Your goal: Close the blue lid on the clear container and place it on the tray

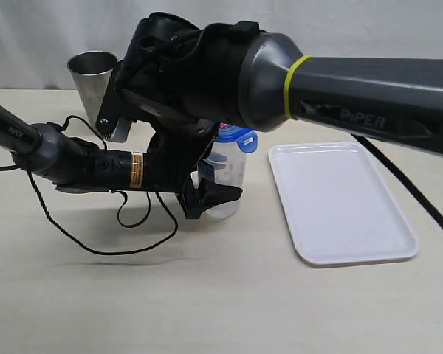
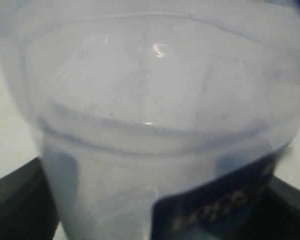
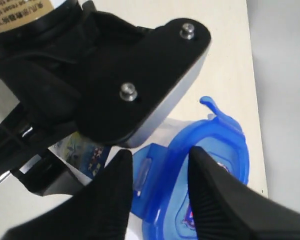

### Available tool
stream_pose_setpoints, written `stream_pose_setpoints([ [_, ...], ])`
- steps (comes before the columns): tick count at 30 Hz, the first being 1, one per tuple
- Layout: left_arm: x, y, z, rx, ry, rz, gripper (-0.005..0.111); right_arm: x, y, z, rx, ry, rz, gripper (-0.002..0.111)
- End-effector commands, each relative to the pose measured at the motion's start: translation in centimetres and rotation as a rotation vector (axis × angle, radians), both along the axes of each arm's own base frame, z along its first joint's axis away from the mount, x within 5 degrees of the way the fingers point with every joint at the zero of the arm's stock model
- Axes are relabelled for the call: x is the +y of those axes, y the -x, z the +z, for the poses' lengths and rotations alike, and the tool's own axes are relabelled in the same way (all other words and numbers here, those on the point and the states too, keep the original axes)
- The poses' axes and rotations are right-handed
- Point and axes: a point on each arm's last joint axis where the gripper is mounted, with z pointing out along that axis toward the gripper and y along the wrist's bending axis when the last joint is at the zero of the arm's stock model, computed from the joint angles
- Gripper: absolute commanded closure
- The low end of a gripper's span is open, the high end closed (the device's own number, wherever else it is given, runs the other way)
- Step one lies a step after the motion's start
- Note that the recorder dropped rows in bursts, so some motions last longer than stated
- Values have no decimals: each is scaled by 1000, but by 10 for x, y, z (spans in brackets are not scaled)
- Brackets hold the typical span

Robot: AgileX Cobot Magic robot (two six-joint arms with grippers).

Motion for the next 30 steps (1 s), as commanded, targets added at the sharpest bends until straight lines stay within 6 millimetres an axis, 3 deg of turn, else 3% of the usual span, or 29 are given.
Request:
stream_pose_setpoints([
  [1, -2, 2, 18, -52, 98, -61, 65, -14, 14, -40, 258, 85, -110, 64],
  [5, -2, 2, 18, -53, 97, -62, 70, -13, 19, -22, 274, 8, -91, 53],
  [12, -2, 4, 17, -55, 88, -79, 107, -19, 26, 18, 219, -85, -60, 54],
  [22, -2, 4, 17, -56, 84, -86, 107, -31, 45, 83, 150, -285, 25, 54],
  [26, -2, 5, 17, -56, 81, -88, 107, -28, 54, 91, 202, -369, 64, 54],
  [30, -2, 7, 16, -59, 68, -111, 107, -34, 51, 92, 191, -312, 93, 54],
])
